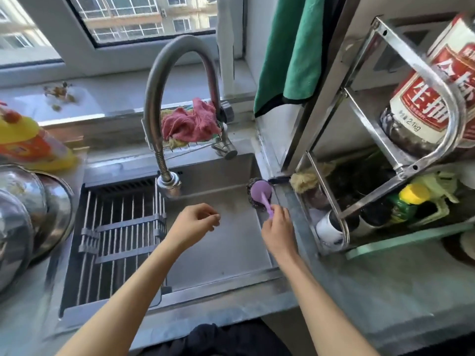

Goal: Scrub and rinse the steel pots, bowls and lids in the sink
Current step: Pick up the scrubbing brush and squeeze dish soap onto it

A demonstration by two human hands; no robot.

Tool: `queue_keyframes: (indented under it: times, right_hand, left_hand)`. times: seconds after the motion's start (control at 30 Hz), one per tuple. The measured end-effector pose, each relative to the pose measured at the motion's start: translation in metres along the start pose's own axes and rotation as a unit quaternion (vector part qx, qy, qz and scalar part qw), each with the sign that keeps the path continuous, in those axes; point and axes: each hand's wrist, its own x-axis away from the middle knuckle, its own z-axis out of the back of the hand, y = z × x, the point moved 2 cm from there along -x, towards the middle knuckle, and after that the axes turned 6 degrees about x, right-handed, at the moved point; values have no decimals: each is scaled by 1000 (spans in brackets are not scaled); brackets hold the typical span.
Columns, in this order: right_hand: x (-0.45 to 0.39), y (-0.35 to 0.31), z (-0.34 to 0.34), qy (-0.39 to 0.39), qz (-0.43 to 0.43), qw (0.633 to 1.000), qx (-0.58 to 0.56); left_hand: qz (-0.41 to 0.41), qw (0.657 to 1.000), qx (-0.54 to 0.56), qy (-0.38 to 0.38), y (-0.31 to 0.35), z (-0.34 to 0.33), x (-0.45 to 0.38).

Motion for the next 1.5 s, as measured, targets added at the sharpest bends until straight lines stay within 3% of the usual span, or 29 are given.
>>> queue_keyframes:
  times: [0.27, 0.5, 0.8, 1.07, 1.23, 1.4, 1.5]
  right_hand:
    - [30, -57, -55, -184, 97, 978, -31]
    - [57, -161, -107, -243, 133, 960, -49]
    - [68, -293, -146, -277, 107, 951, -89]
    - [29, -379, -161, -265, 29, 948, -176]
    - [0, -426, -169, -258, 44, 955, -138]
    - [-31, -470, -183, -250, 9, 946, -205]
    - [-45, -481, -199, -240, 5, 948, -208]
  left_hand:
    - [67, 990, 52, 108, -61, 75, 61]
    - [25, 979, 42, 199, -88, 178, 113]
    - [-31, 971, 4, 237, -112, 305, 124]
    - [-120, 964, -101, 213, -77, 393, 72]
    - [-164, 953, -145, 210, -55, 426, 22]
    - [-212, 913, -163, 309, -46, 455, -32]
    - [-226, 900, -188, 321, -51, 463, -55]
